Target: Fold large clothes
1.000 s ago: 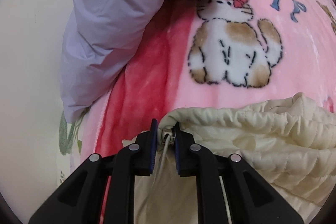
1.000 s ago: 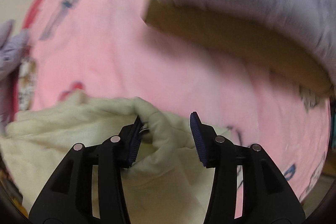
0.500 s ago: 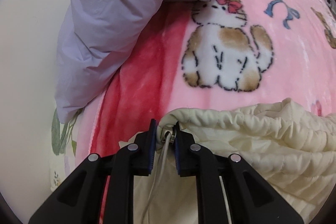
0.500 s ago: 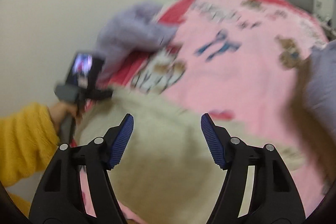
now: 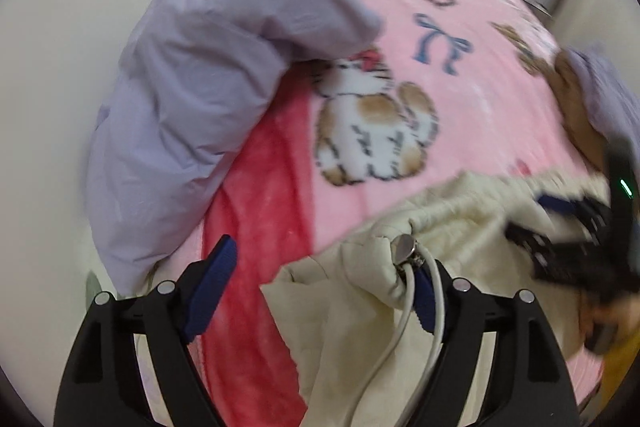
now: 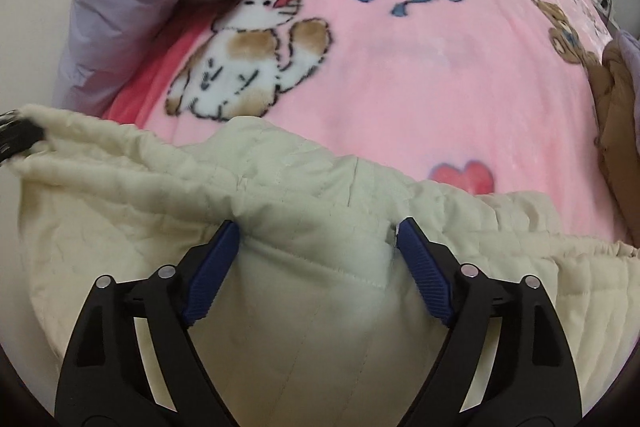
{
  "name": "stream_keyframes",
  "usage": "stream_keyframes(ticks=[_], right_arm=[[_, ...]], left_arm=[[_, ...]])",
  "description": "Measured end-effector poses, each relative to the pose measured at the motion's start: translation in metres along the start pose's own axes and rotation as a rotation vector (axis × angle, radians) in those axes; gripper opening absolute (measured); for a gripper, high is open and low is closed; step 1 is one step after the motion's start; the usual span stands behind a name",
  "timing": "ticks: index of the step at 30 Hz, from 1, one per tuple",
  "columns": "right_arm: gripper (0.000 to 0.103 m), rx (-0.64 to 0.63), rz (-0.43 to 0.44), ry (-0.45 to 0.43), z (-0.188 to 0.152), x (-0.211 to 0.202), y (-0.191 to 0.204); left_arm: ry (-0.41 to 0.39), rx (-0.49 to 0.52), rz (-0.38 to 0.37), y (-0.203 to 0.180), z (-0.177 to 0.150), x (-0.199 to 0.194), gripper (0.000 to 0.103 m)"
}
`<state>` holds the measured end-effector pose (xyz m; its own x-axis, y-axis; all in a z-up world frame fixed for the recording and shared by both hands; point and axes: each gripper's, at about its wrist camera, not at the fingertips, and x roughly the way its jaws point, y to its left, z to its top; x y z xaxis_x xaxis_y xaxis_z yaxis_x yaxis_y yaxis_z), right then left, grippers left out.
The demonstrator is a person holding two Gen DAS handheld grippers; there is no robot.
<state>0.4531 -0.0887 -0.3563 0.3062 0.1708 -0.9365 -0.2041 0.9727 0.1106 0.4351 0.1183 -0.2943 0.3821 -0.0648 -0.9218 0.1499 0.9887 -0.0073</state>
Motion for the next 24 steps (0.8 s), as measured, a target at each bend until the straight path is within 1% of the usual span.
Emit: stream_keyframes(ticks=[1, 3, 4, 5, 6, 7, 9, 10, 11, 12, 13, 14, 16, 17, 18, 19, 20, 21, 22, 24], right_arm=[[0.079, 0.0, 0.0, 0.001, 0.0, 0.001, 0.0], [0.079, -0.001, -0.001, -0.004, -0.001, 0.004, -0.001], [0.079, -0.003, -0.006, -0.002, -0.001, 0.005, -0.001], [0.079, -0.006, -0.011, -0.002, -0.001, 0.006, 0.0], [0.08, -0.009, -0.016, -0.002, -0.001, 0.007, 0.0], [0.08, -0.009, -0.017, -0.002, 0.0, 0.007, 0.0], [0.08, -0.005, -0.013, -0.013, -0.001, 0.007, -0.001], [0.08, -0.004, -0.012, -0.019, -0.002, 0.007, -0.001], [0.08, -0.003, -0.011, -0.026, -0.003, 0.006, -0.001], [0.08, -0.003, -0.013, -0.032, -0.004, 0.006, -0.001], [0.08, -0.005, -0.017, -0.033, -0.005, 0.005, 0.0], [0.08, -0.007, -0.023, -0.036, -0.004, 0.002, 0.001], [0.078, 0.002, -0.017, -0.054, -0.005, -0.008, 0.0], [0.075, 0.022, -0.006, -0.074, -0.006, -0.016, -0.004], [0.073, 0.056, 0.009, -0.112, -0.01, -0.031, -0.01], [0.074, 0.087, -0.003, -0.154, -0.015, -0.046, -0.016], [0.074, 0.114, -0.023, -0.203, -0.022, -0.064, -0.025], [0.074, 0.13, -0.042, -0.233, -0.027, -0.075, -0.031], [0.074, 0.149, -0.084, -0.268, -0.036, -0.093, -0.042], [0.076, 0.169, -0.139, -0.306, -0.052, -0.117, -0.062]], left_arm=[[0.009, 0.007, -0.05, -0.002, -0.003, -0.002, 0.078], [0.04, -0.022, -0.161, 0.0, -0.005, -0.005, 0.078], [0.06, -0.051, -0.25, 0.004, -0.006, -0.007, 0.078], [0.057, -0.07, -0.307, 0.006, -0.007, -0.011, 0.078], [0.032, -0.081, -0.335, 0.008, -0.009, -0.017, 0.078], [0.01, -0.081, -0.347, 0.007, -0.011, -0.021, 0.078], [-0.031, -0.055, -0.37, 0.001, -0.014, -0.03, 0.078], [-0.045, -0.022, -0.389, -0.008, -0.016, -0.034, 0.079], [-0.043, 0.027, -0.386, -0.018, -0.018, -0.034, 0.08], [-0.04, 0.079, -0.368, -0.03, -0.019, -0.031, 0.083], [-0.042, 0.126, -0.341, -0.044, -0.019, -0.022, 0.083], [-0.034, 0.139, -0.325, -0.052, -0.016, -0.012, 0.083], [-0.016, 0.098, -0.292, -0.053, -0.009, 0.01, 0.083], [-0.004, 0.056, -0.281, -0.049, -0.005, 0.02, 0.083], [0.006, 0.002, -0.28, -0.041, 0.0, 0.031, 0.083], [0.008, -0.029, -0.285, -0.035, 0.002, 0.036, 0.079], [0.011, -0.064, -0.286, -0.028, 0.005, 0.042, 0.078], [0.018, -0.081, -0.284, -0.025, 0.006, 0.047, 0.078], [0.031, -0.094, -0.277, -0.022, 0.007, 0.053, 0.077], [0.051, -0.07, -0.249, -0.026, 0.007, 0.062, 0.075]])
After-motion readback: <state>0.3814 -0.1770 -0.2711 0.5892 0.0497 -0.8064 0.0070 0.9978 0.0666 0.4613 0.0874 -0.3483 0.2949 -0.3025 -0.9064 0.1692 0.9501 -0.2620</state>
